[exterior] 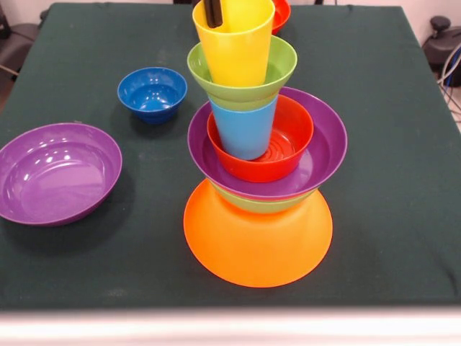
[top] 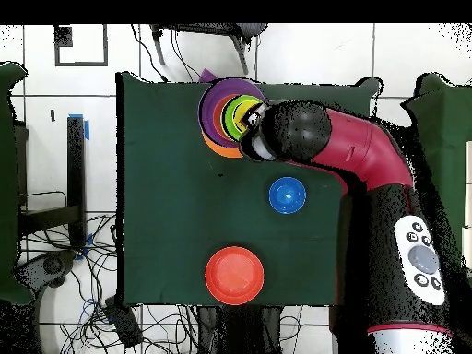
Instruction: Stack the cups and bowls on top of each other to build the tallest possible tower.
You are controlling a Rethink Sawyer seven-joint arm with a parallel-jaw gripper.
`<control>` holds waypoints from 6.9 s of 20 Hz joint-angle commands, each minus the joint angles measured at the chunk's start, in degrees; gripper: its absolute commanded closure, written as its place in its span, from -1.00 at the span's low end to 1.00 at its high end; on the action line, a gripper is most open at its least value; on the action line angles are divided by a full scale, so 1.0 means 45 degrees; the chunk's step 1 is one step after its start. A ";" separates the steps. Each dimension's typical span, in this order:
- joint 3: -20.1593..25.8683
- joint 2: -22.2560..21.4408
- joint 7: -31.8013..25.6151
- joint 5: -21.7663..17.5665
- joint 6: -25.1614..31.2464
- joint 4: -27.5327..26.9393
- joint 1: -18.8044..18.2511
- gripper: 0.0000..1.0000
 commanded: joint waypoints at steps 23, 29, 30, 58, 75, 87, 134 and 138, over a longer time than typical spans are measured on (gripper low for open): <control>0.0722 0.0604 -0.0883 -0.0672 -0.0687 0.0199 0.0317 -1.00; 0.0637 0.0670 -0.0750 -0.0637 -0.0473 0.0012 0.0374 -1.00; 0.0638 0.0679 -0.0759 -0.0637 -0.0462 -0.0002 0.0368 -1.00; 0.0664 0.0071 -0.0537 -0.0016 0.1475 -0.0688 0.0441 -1.00; 0.0653 -0.0720 -0.1018 0.0100 0.4162 -0.1650 0.0120 -1.00; 0.0429 -0.0559 -0.3448 -0.1523 0.3065 -0.0806 -0.1320 -1.00; 0.1047 0.1918 -0.2096 -0.5226 -0.3089 0.3159 -0.4424 -1.00; 0.0973 0.2120 -0.1681 -0.5412 -0.3664 0.3403 -0.4375 -1.00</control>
